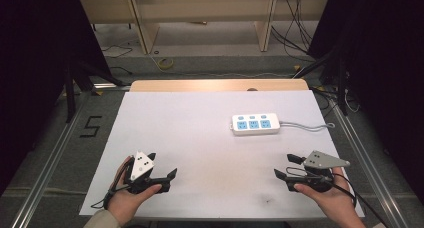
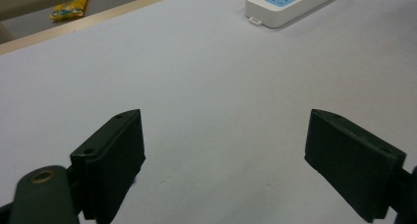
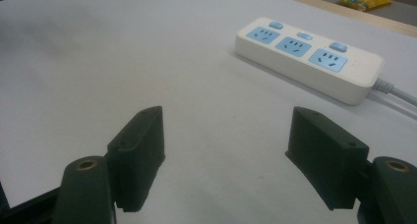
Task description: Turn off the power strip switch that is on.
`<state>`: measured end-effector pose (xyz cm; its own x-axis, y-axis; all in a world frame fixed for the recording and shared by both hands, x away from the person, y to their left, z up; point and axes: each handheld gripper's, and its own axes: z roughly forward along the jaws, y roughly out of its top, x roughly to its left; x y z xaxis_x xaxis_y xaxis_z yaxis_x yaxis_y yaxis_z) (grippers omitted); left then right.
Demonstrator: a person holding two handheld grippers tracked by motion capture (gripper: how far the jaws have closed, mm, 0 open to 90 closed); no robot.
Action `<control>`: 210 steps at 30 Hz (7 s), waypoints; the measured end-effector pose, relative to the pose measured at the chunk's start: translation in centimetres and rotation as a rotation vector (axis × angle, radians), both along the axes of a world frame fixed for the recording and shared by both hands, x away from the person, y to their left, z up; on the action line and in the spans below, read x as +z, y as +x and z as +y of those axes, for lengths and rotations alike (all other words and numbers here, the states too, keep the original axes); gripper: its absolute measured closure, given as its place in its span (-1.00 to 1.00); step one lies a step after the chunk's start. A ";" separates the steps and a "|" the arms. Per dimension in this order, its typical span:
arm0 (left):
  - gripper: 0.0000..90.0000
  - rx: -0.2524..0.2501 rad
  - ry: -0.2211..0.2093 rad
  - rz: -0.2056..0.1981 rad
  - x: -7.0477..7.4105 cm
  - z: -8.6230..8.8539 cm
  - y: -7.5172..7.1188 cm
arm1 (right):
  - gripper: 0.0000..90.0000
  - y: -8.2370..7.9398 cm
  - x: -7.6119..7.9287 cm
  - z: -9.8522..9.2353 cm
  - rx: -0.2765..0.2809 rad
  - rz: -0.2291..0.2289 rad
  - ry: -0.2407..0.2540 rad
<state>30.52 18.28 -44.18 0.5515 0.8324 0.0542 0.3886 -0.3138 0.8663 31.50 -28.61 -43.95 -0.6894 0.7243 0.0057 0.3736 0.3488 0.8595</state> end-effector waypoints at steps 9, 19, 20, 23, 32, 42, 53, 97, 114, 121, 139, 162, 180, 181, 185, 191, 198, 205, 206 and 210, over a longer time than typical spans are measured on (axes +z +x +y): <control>-0.68 0.000 0.003 0.003 0.0 0.0 0.0 | -0.27 0.2 0.1 -0.1 -0.016 -0.018 0.008; -0.68 0.000 0.005 0.003 -0.1 0.0 0.1 | -0.25 0.2 0.1 0.0 -0.017 -0.022 0.005; -0.68 0.001 0.004 0.002 -0.1 0.0 0.1 | -0.25 0.2 0.1 0.0 -0.018 -0.023 0.005; -0.68 0.000 0.006 0.003 -0.1 0.0 0.1 | -0.24 0.3 0.1 0.1 -0.015 -0.023 0.002; -0.68 -0.002 0.011 0.001 -0.1 -0.1 0.1 | -0.15 0.6 0.2 0.3 -0.016 -0.034 -0.004; -0.68 -0.005 0.014 0.007 -0.1 -0.1 0.2 | 0.50 1.3 0.7 0.2 -0.043 -0.056 -0.031; -0.67 -0.005 0.020 0.007 -0.2 -0.2 0.2 | 1.00 2.4 0.9 1.0 -0.058 -0.043 -0.081; -0.67 -0.015 0.030 0.012 -0.4 -0.5 0.4 | 1.00 10.0 2.0 5.4 -0.106 0.007 -0.162; -0.67 -0.015 0.036 0.010 -0.4 -0.5 0.4 | 1.00 12.2 2.3 5.8 -0.133 0.023 -0.164; -0.67 -0.018 0.037 0.011 -0.4 -0.5 0.4 | 1.00 13.9 2.3 6.4 -0.136 0.036 -0.179; -0.67 -0.022 0.037 0.014 -0.4 -0.5 0.4 | 1.00 16.7 2.1 8.4 -0.144 0.069 -0.214; -0.66 -0.025 0.036 0.017 -0.5 -0.5 0.4 | 1.00 19.9 0.0 8.6 -0.187 0.149 -0.228; -0.67 -0.029 0.035 0.022 -0.5 -0.5 0.4 | 1.00 21.7 -1.1 9.3 -0.213 0.183 -0.262; -0.66 -0.028 0.035 0.021 -0.5 -0.5 0.4 | 1.00 21.8 -1.2 9.4 -0.212 0.181 -0.266; -0.66 -0.028 0.032 0.019 -0.5 -0.5 0.4 | 1.00 21.9 -1.2 9.5 -0.213 0.188 -0.273; -0.66 -0.029 0.035 0.020 -0.5 -0.5 0.4 | 1.00 22.0 -1.4 9.6 -0.214 0.191 -0.280; -0.66 -0.031 0.037 0.018 -0.5 -0.6 0.4 | 1.00 22.1 -1.3 9.7 -0.216 0.202 -0.292; -0.67 -0.030 0.037 0.016 -0.6 -0.6 0.4 | 1.00 22.2 -1.3 10.0 -0.217 0.217 -0.273; -0.66 -0.031 0.038 0.017 -0.5 -0.5 0.4 | 1.00 22.2 -1.3 10.2 -0.213 0.217 -0.280; -0.67 -0.029 0.036 0.015 -0.5 -0.4 0.3 | 1.00 22.2 -1.3 10.9 -0.225 0.200 -0.333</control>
<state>30.83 17.83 -44.69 0.5765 0.8136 0.0754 0.3916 -0.3561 0.8484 53.66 -17.72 -45.21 -0.5236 0.8411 -0.1361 0.6189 0.4852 0.6177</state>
